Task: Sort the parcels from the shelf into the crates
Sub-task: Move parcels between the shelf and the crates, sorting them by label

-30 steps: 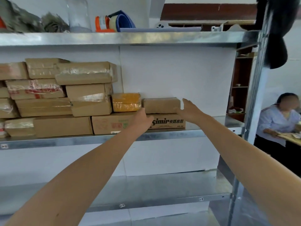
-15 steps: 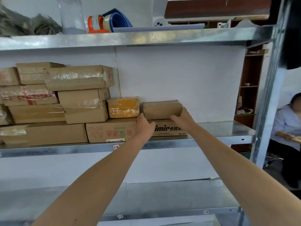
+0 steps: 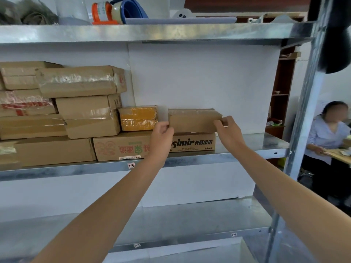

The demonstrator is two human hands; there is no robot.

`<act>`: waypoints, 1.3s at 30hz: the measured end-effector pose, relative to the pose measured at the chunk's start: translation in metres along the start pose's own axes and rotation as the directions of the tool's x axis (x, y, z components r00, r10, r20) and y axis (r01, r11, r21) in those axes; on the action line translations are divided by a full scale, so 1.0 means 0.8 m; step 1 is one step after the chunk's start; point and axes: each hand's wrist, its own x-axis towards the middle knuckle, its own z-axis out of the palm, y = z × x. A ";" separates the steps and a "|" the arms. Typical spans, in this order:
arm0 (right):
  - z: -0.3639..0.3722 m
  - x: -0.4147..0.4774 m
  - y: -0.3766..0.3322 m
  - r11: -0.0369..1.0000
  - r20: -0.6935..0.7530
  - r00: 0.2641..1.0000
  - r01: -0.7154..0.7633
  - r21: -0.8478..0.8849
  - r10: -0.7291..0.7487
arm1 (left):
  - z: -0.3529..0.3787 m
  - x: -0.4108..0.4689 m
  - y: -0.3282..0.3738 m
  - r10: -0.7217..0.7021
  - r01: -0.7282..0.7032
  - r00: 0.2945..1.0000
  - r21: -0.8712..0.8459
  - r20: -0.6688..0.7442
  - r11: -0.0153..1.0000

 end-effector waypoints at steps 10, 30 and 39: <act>0.010 -0.132 0.006 0.995 -0.141 0.990 0.028 0.097 -0.014 | -0.079 -0.101 -0.044 -0.103 0.070 0.992 -0.363 -0.073 0.929; 0.138 -0.272 0.047 0.988 0.281 0.953 0.080 0.131 -0.115 | -0.242 -0.229 -0.136 -0.139 0.154 0.948 0.030 -0.285 0.988; 0.200 -0.311 0.030 0.943 0.422 0.904 -0.191 0.273 0.061 | -0.315 -0.269 -0.155 -0.172 0.123 0.915 -0.153 -0.366 0.980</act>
